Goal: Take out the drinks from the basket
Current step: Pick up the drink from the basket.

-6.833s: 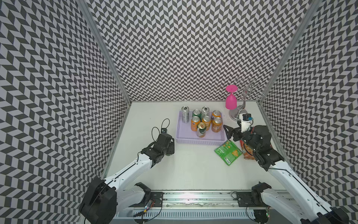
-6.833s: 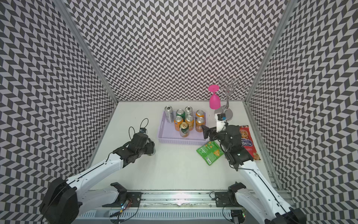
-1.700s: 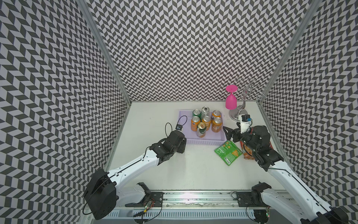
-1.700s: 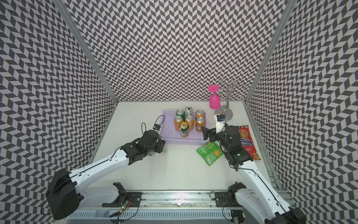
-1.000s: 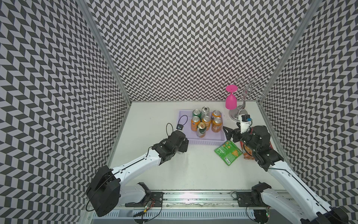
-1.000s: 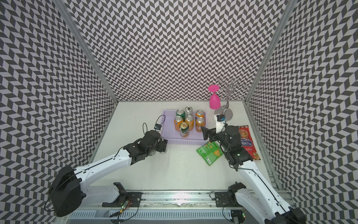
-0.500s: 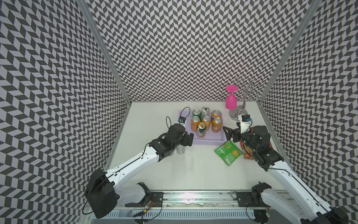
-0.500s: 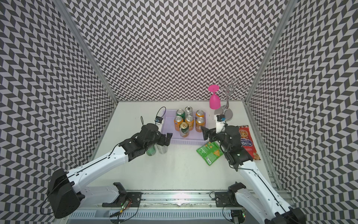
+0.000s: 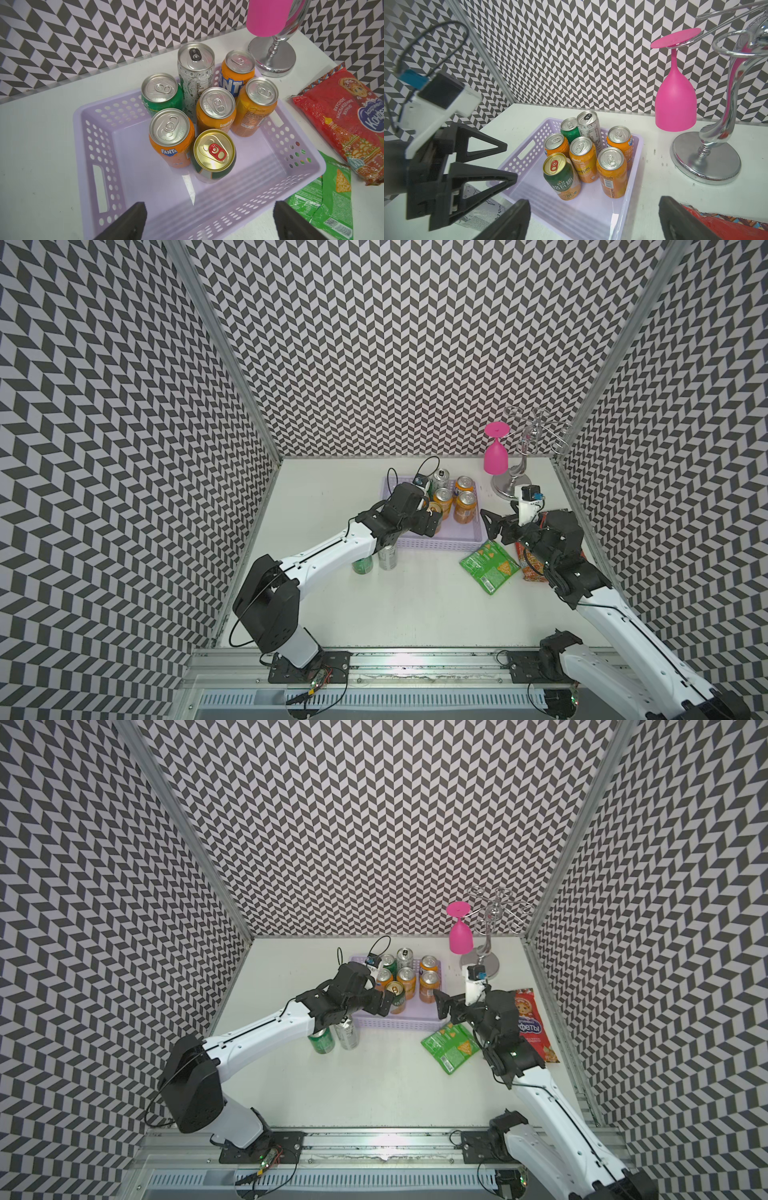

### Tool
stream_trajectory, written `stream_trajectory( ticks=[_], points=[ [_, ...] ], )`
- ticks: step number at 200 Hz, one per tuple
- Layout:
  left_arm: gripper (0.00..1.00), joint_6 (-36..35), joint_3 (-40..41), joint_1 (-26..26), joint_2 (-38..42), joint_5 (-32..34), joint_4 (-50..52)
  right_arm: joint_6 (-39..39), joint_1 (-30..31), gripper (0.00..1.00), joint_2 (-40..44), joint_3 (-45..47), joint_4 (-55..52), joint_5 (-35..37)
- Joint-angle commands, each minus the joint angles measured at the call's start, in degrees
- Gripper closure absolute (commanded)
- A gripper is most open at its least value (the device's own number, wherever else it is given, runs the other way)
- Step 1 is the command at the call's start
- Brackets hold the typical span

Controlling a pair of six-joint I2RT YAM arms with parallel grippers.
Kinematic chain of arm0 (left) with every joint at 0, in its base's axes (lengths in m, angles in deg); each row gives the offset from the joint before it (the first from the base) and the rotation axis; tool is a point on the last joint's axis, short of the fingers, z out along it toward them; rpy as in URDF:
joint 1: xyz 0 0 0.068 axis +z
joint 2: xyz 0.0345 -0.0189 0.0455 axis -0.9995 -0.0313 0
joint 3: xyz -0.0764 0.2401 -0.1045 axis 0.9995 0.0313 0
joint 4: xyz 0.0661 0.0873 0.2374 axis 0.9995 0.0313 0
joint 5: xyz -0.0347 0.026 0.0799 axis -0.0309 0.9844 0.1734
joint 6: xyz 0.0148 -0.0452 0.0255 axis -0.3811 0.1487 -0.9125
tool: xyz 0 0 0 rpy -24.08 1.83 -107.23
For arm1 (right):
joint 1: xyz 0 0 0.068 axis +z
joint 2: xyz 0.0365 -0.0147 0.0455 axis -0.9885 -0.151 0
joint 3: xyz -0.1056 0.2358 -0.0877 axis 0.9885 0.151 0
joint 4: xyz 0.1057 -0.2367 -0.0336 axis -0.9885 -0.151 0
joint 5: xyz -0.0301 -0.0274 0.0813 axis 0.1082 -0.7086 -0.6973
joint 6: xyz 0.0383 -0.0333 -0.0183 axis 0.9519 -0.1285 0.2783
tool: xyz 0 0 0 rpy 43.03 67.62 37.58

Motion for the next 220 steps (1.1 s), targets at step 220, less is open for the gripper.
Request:
stream_trajectory(
  ticks=[220],
  points=[
    [0.17, -0.9, -15.5, 0.0, -22.6, 3.3, 1.3, -0.1, -0.2, 0.00, 1.6, 0.8, 1.7, 1.6]
  ],
)
